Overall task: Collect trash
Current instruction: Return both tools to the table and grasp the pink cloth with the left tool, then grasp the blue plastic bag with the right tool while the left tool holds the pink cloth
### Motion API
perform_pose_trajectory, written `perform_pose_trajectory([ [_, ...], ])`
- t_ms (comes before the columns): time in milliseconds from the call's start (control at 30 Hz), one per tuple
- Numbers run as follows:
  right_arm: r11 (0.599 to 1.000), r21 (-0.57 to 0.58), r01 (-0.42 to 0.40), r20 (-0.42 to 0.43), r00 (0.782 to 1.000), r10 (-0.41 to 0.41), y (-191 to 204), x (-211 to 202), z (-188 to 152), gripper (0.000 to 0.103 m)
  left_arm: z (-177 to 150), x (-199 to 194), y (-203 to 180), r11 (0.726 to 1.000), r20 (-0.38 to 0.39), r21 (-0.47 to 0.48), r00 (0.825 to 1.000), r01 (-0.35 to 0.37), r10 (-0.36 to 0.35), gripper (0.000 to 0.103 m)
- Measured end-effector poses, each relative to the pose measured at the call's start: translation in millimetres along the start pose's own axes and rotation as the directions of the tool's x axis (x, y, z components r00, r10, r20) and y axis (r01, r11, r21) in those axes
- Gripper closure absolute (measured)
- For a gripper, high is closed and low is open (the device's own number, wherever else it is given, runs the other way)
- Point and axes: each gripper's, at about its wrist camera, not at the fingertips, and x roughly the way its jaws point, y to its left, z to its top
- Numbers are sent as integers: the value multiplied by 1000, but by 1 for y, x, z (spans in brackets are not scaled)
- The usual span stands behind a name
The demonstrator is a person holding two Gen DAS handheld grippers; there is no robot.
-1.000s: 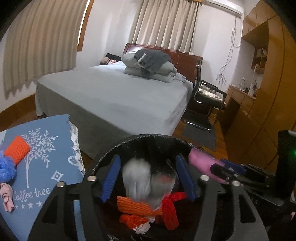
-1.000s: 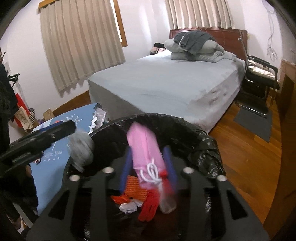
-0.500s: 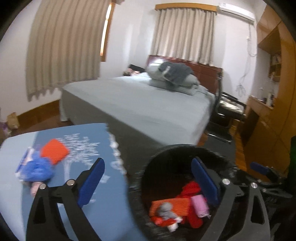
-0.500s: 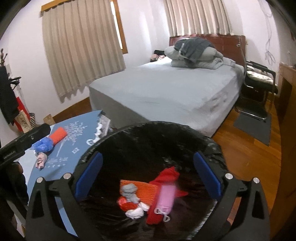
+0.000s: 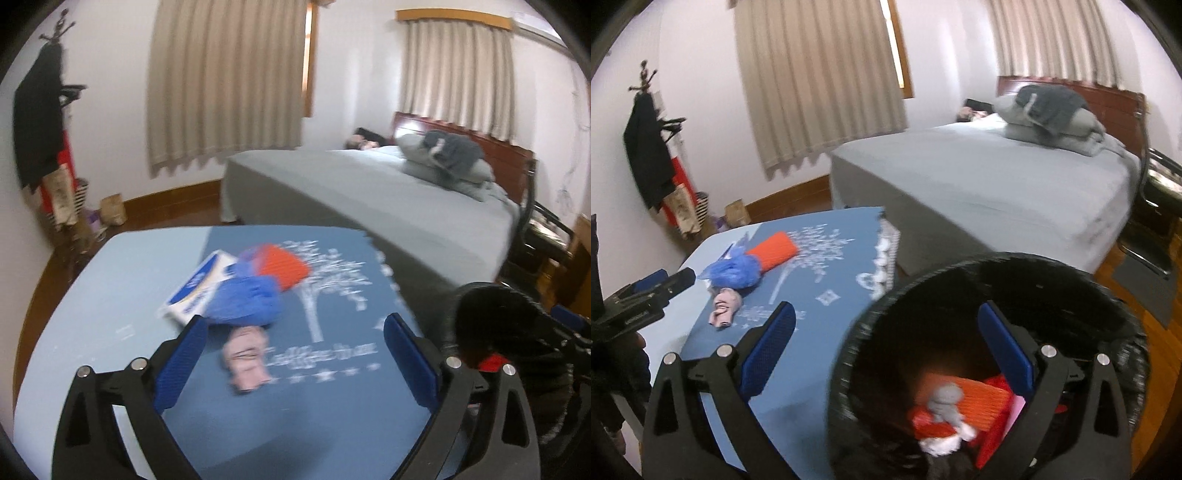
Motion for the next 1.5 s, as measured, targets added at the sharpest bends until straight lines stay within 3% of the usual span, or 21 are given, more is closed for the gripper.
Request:
perform_pose_trajectory([
  [300, 996, -52, -70, -16, 997, 69, 46, 41, 10, 7, -19, 26, 36, 996, -60, -32, 995, -78, 76, 10],
  [767, 993, -61, -103, -66, 993, 99, 61, 86, 15, 7, -32, 87, 44, 994, -183, -57, 980, -91, 80, 21],
  [833, 993, -63, -101, -67, 993, 97, 60, 87, 15, 7, -34, 92, 44, 994, -194, -59, 978, -88, 75, 24],
  [1100, 992, -70, -104, -80, 992, 99, 63, 94, 15, 7, -38, 100, 45, 996, -243, -76, 970, -46, 26, 62],
  [1500, 989, -94, -116, -82, 991, 109, 80, 100, 21, 7, -39, 64, 53, 993, -195, -112, 981, -25, 2, 68],
])
